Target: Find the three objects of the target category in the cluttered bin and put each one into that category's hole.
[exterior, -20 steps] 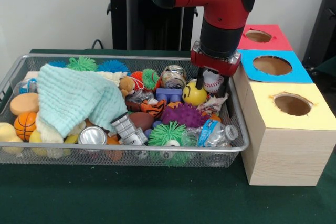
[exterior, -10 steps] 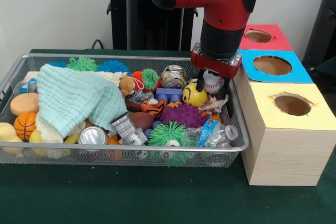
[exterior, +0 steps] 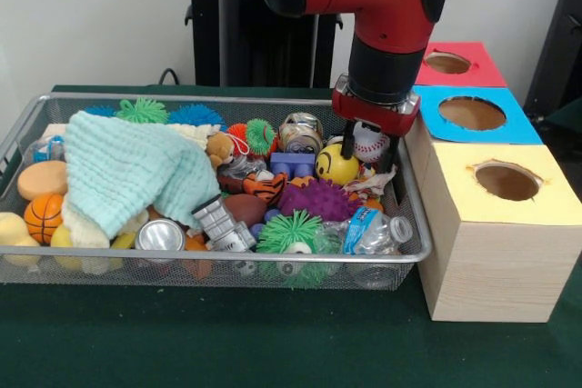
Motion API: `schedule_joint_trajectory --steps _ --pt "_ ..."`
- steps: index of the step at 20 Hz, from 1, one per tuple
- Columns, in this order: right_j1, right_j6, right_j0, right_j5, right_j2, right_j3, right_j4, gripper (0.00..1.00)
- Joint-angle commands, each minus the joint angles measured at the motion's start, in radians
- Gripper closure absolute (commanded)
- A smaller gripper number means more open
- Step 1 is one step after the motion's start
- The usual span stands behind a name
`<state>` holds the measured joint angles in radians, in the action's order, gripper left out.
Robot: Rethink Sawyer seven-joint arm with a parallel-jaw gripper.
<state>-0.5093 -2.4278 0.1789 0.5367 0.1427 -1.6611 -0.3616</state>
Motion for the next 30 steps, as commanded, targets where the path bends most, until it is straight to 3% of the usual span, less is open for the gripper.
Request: schedule_joint_trajectory --steps 1,4,7,10,13,16,21,30 --pt "0.039 0.027 -0.017 -0.007 0.088 0.045 0.008 0.0" --pt "0.032 -0.031 -0.047 -0.018 0.056 0.05 0.018 0.0" --pt "0.032 -0.247 -0.157 -0.078 -0.076 0.071 0.054 0.0" --pt "0.074 -0.458 -0.251 -0.169 -0.19 0.082 0.159 0.0" --pt "0.117 -0.552 -0.322 -0.205 -0.288 0.106 0.257 0.0" --pt "0.128 -0.561 -0.36 -0.208 -0.338 0.099 0.324 0.0" --pt "0.127 -0.522 -0.362 -0.23 -0.348 0.083 0.377 0.0" --pt "0.114 -0.462 -0.351 -0.259 -0.343 0.06 0.41 0.0"
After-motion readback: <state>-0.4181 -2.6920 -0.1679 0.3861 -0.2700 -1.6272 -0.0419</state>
